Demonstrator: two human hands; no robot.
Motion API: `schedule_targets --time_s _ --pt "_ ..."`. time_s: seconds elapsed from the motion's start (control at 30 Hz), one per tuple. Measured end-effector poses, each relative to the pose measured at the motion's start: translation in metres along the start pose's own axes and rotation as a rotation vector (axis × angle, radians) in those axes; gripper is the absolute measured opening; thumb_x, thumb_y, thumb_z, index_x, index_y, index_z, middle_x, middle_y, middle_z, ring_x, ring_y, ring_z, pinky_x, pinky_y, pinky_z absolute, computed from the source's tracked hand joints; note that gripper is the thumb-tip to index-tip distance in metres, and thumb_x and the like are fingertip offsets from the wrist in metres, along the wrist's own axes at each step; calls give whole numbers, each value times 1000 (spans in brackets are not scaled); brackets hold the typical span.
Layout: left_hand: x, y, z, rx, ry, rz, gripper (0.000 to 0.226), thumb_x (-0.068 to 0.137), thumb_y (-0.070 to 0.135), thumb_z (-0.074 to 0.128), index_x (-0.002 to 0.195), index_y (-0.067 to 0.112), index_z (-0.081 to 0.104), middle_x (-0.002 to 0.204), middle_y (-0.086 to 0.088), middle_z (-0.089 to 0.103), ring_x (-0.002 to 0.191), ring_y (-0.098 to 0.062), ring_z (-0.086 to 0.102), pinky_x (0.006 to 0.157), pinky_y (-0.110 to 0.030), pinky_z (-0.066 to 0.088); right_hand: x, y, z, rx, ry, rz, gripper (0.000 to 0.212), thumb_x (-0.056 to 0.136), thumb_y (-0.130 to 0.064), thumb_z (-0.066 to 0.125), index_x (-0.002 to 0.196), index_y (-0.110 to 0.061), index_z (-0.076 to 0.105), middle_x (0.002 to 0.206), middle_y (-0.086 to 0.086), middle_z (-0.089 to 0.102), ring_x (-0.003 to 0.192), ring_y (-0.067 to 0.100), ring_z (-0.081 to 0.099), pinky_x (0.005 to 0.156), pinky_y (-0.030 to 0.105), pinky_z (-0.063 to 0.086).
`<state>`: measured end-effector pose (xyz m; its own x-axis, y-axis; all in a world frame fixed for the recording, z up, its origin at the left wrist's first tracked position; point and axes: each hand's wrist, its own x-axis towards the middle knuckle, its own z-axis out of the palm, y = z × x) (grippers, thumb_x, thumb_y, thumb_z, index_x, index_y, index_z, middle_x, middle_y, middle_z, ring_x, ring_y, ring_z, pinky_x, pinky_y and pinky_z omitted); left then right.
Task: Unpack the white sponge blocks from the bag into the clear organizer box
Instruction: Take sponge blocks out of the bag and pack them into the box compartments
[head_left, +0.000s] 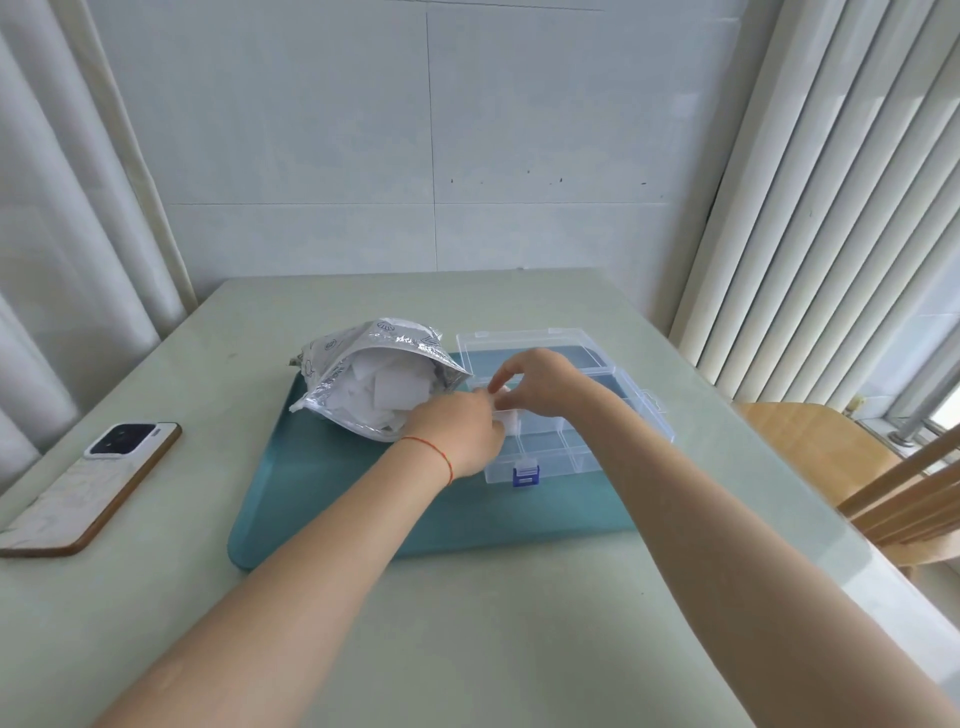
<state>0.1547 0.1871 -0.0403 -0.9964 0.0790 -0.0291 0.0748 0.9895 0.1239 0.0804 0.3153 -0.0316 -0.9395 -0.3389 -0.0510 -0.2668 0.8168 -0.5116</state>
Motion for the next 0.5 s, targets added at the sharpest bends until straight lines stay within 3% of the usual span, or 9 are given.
schedule_targets --time_s 0.17,0.3,0.4,0.5 --pt "8 3 -8 23 -126 -35 48 99 32 32 145 19 36 132 -8 57 117 -29 55 85 -35 43 -3 1 -4 15 -87 -6 22 90 -26 67 111 -29 73 96 -6 60 90 14 55 77 23 40" --pt "5 2 -13 -38 -38 -6 43 98 33 37 138 22 45 131 -6 57 117 -27 55 85 -33 42 -3 5 -3 14 22 -35 18 89 -24 66 106 -24 73 94 -7 59 90 15 57 74 24 42" --pt "-8 -13 -10 -150 228 22 32 95 31 45 122 26 60 109 -2 66 100 -26 61 71 -29 41 -7 -2 -2 79 204 -44 11 89 -24 61 93 -19 70 73 -8 57 71 16 56 58 25 41" --pt "-24 -33 -6 -261 459 -10 21 92 29 49 79 20 64 67 2 60 69 -24 56 54 -26 34 -15 -24 -4 143 212 -112 12 88 -25 61 86 -15 69 65 -6 53 60 13 47 52 24 35"
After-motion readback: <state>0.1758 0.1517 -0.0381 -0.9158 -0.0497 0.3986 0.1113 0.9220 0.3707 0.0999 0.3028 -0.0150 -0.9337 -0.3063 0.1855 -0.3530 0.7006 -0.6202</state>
